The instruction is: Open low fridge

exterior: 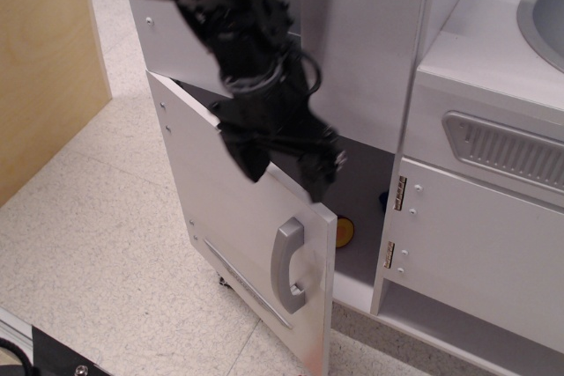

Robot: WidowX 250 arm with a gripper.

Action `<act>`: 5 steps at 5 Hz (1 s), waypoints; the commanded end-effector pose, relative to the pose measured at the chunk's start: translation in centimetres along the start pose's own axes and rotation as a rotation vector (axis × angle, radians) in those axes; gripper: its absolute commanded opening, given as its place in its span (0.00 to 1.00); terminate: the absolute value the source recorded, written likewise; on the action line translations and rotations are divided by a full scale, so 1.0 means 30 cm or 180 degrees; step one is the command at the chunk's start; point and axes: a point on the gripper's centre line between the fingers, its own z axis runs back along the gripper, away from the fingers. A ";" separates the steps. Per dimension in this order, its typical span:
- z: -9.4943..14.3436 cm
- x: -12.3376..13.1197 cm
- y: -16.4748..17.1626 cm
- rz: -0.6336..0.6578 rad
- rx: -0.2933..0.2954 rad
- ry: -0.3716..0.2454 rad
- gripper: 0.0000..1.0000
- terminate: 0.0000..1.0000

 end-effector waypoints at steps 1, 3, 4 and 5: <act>-0.006 0.110 -0.104 -0.0074 -0.0076 -0.0330 1.00 0.00; -0.137 0.111 -0.096 -0.0199 0.0155 -0.0407 1.00 0.00; -0.196 0.086 -0.056 -0.0116 0.0320 -0.0269 1.00 0.00; -0.229 0.041 -0.007 -0.0108 0.0418 -0.0201 1.00 0.00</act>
